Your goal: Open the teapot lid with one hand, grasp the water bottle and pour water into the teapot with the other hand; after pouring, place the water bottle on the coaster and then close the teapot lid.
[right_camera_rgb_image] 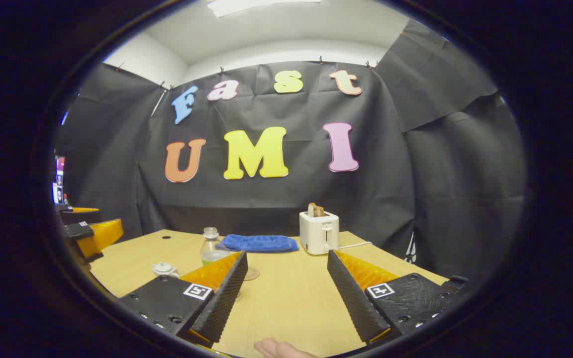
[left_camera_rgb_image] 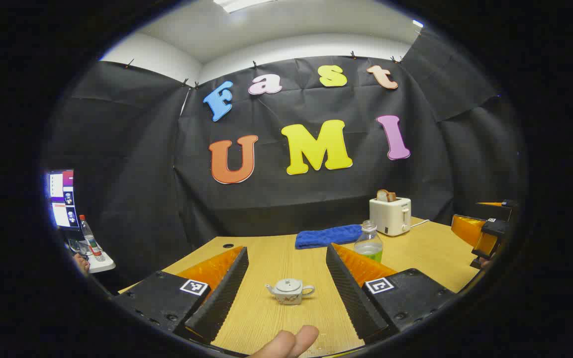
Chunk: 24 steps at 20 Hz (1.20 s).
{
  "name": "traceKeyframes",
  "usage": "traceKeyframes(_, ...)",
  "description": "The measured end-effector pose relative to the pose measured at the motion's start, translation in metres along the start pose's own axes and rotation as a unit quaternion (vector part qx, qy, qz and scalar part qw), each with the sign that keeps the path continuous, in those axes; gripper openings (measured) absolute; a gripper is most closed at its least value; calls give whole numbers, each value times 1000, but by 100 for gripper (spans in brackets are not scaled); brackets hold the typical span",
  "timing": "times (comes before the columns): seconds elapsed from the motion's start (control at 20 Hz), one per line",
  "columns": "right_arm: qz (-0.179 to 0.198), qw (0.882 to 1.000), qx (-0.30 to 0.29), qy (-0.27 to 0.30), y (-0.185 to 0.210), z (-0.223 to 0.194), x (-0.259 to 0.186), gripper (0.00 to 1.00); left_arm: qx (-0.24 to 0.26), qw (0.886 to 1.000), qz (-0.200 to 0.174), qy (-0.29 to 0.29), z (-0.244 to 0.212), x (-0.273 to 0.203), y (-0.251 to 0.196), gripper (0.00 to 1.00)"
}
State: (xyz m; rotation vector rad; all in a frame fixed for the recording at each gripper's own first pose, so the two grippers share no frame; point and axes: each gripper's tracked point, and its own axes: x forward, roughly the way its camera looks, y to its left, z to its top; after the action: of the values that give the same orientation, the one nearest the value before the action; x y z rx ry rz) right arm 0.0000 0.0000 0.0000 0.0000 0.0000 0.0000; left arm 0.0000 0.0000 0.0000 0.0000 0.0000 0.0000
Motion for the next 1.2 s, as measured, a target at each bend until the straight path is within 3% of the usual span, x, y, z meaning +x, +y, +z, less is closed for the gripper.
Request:
traceKeyframes(0.15,15,1000,10,9,13,-5,3,96,-6,1000,-19,13,-12,3,-7,99)
traceKeyframes(0.5,5,1000,6,24,11,-10,1,96,-33,999,-30,21,-17,4,0,99)
traceKeyframes(0.9,5,1000,-12,19,6,-9,-3,97,-39,999,-13,32,-26,10,25,99)
traceKeyframes(1.2,27,999,-20,19,20,-22,1,94,-38,998,-28,42,-46,26,21,98)
